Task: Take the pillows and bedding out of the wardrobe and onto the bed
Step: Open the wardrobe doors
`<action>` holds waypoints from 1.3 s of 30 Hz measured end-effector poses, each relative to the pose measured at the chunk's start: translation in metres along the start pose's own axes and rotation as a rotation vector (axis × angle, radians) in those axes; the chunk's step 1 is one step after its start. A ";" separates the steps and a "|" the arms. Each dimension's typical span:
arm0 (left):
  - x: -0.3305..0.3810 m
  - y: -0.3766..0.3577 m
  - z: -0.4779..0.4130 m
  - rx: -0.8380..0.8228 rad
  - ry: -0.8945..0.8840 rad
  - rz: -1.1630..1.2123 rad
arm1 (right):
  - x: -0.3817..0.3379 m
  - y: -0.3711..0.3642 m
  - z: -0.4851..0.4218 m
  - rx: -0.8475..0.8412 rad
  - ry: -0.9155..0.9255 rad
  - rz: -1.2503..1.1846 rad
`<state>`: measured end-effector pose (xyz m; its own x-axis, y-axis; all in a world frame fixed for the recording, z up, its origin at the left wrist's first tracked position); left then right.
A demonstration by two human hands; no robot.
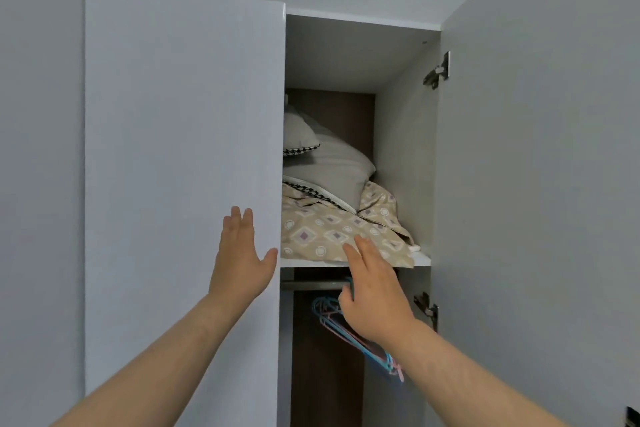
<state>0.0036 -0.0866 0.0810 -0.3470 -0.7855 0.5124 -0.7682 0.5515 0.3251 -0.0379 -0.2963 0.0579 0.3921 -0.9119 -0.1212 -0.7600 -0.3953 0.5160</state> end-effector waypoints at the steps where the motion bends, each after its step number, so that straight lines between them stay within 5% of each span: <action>1: -0.009 -0.005 -0.009 0.014 -0.030 -0.037 | -0.003 -0.016 -0.009 -0.030 0.007 0.018; 8: -0.038 -0.050 -0.056 0.069 -0.201 -0.189 | 0.002 -0.097 -0.051 -0.077 0.009 -0.022; 16: -0.032 -0.122 -0.079 0.069 -0.125 -0.403 | 0.041 -0.178 -0.075 -0.006 0.031 -0.126; 24: -0.039 -0.141 -0.082 0.175 -0.122 -0.474 | 0.063 -0.220 -0.068 0.225 0.149 -0.140; 30: -0.024 -0.104 -0.055 0.169 -0.102 -0.378 | 0.067 -0.220 -0.069 0.150 0.141 -0.149; 35: -0.013 -0.029 -0.014 0.118 -0.113 -0.237 | 0.045 -0.194 -0.078 -0.039 -0.136 -0.200; 39: -0.012 0.038 0.013 0.068 -0.065 -0.140 | -0.025 -0.137 -0.099 -0.074 -0.331 -0.652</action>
<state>-0.0286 -0.0599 0.0772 -0.2663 -0.8710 0.4128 -0.8452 0.4169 0.3344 0.1083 -0.2086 0.0742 0.5671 -0.4838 -0.6666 -0.3840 -0.8713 0.3056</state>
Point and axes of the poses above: each hand's wrist, its own z-axis away from the middle knuckle, its own y-axis out of the back of the hand, x = y × z, the point moved 1 cm from there along -z, towards the middle knuckle, and after that the axes turned 13 degrees about x, right-handed, at the moved point
